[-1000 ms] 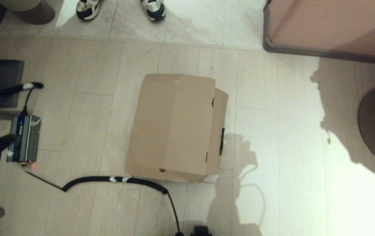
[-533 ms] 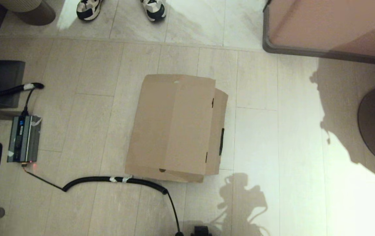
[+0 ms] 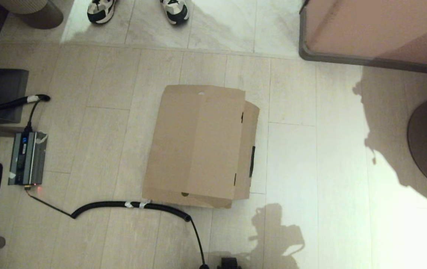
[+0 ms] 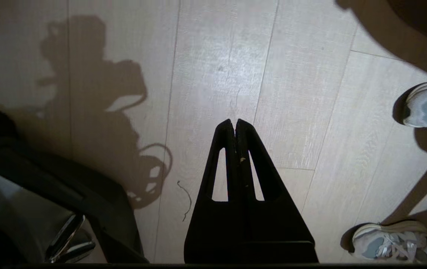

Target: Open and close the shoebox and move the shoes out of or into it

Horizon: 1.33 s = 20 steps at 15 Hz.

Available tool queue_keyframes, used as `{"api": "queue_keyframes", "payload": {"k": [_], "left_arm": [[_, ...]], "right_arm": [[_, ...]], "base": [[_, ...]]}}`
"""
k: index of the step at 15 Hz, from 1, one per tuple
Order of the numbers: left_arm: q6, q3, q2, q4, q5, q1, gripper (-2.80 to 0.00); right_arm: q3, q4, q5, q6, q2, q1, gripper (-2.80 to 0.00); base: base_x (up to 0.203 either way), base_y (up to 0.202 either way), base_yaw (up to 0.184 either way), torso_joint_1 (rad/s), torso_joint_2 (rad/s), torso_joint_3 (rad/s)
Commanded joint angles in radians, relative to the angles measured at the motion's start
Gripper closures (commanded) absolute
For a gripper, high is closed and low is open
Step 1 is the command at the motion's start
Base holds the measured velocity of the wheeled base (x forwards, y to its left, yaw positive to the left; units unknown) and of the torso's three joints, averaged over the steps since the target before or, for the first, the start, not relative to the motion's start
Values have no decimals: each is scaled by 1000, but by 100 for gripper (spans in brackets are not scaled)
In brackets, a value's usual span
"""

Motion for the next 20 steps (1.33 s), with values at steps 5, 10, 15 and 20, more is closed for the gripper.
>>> {"api": "queue_keyframes", "payload": {"k": [5, 10, 15, 20], "left_arm": [[-7, 21, -248, -43, 34, -58, 0], [-37, 21, -248, -46, 42, -58, 0], [-64, 21, -248, -46, 43, -58, 0], [-65, 21, -248, -46, 42, -58, 0]], "right_arm": [[9, -25, -2, 17, -313, -10, 0], [15, -50, 0, 184, -307, -8, 0], [20, -51, 43, 174, -307, -9, 0], [35, -101, 37, 143, -307, -8, 0]], "base": [[0, 0, 0, 0, 0, 0], [0, 0, 0, 0, 0, 0], [0, 0, 0, 0, 0, 0], [0, 0, 0, 0, 0, 0]]}}
